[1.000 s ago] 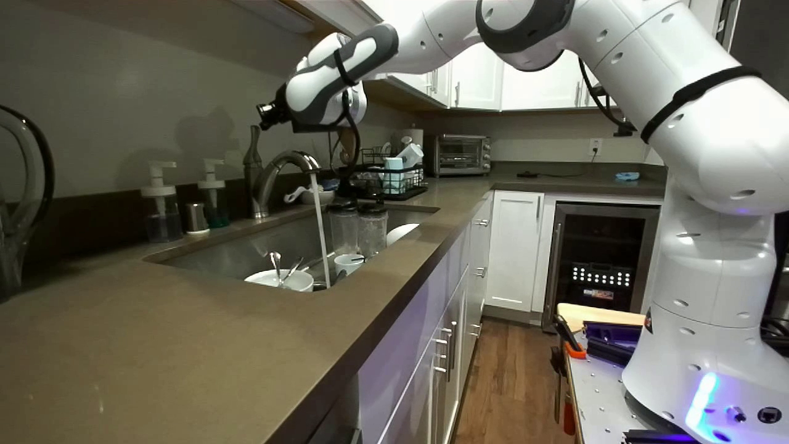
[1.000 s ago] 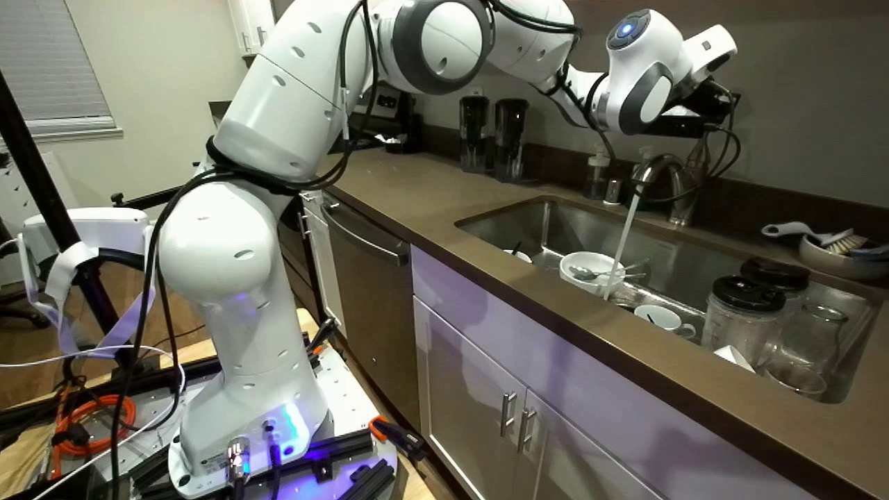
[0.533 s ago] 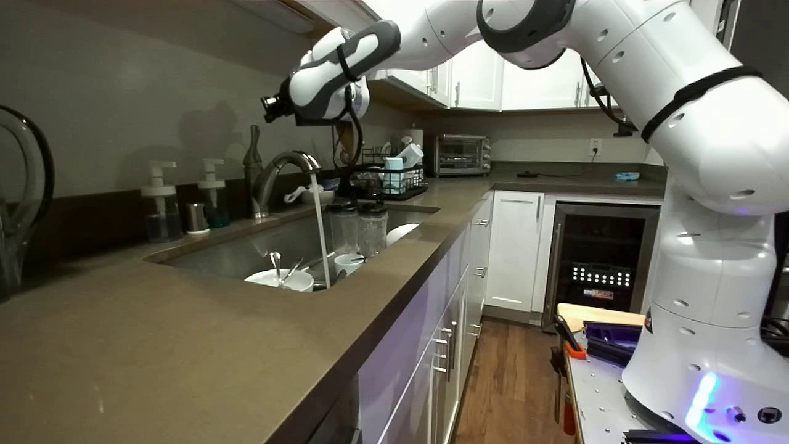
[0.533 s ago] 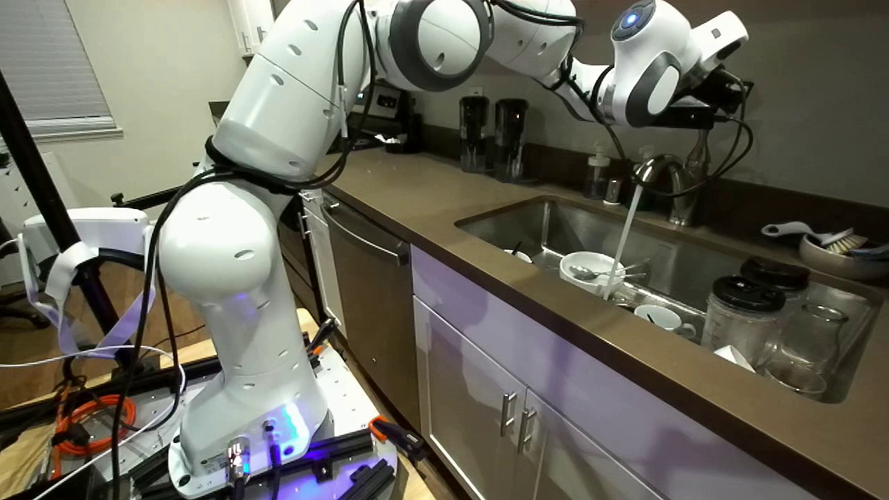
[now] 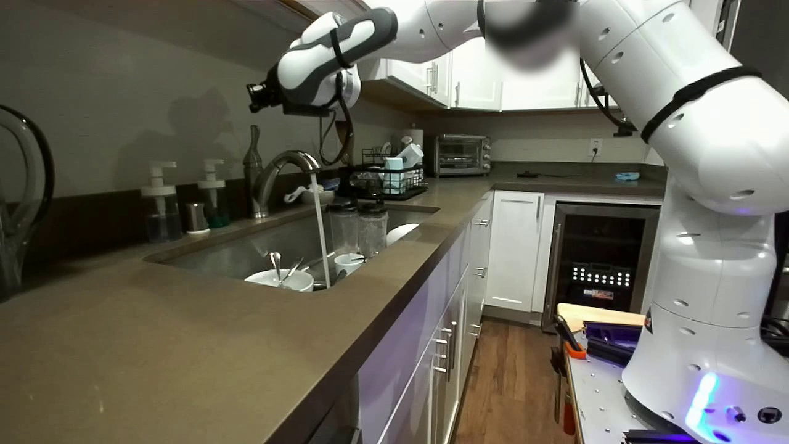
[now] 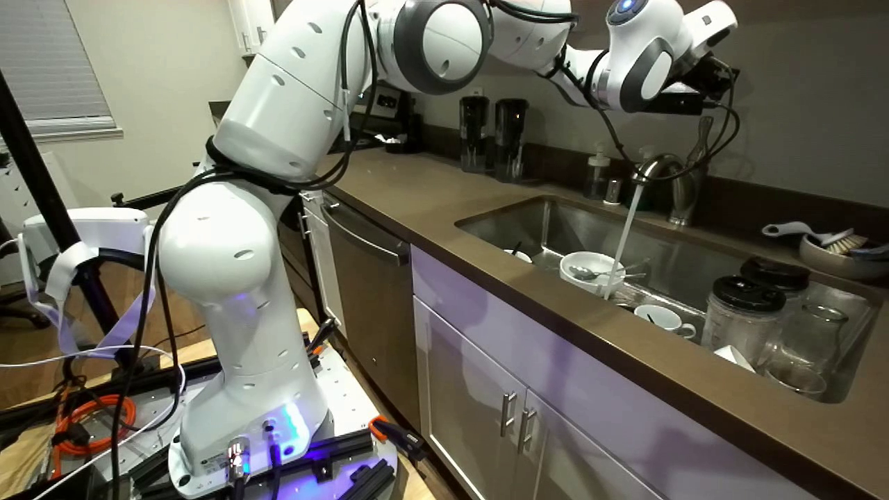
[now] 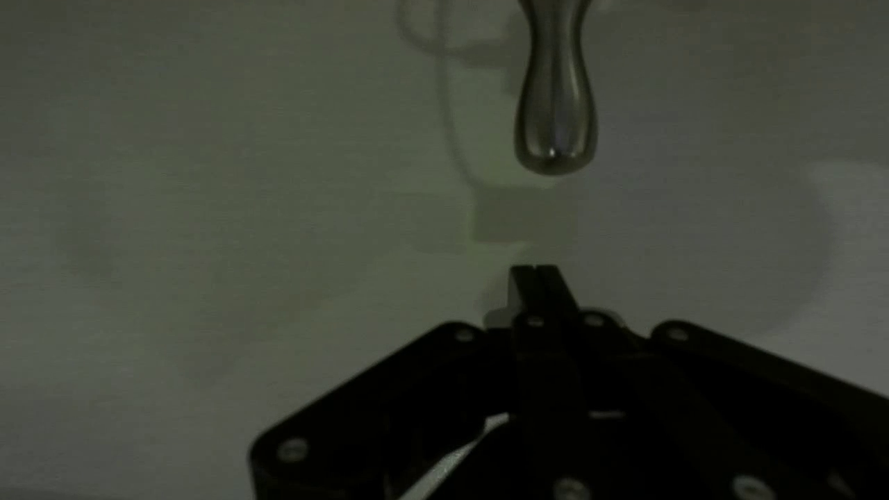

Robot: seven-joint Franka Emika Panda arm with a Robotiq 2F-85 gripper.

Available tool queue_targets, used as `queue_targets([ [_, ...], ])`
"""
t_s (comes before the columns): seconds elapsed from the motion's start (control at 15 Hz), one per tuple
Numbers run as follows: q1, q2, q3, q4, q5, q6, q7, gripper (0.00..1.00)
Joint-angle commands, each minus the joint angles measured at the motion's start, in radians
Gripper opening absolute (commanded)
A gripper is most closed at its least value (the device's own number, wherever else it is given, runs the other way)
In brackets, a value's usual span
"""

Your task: Close the faucet

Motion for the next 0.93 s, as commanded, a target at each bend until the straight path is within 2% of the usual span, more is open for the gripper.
queue_targets([
  [0.0,-0.012,0.019,0.034,0.043,0.004,-0.058,-0.020,0.04],
  [0.87,0.057,0.062,-0.053,0.071,0.003,-0.068,0.007,0.04],
])
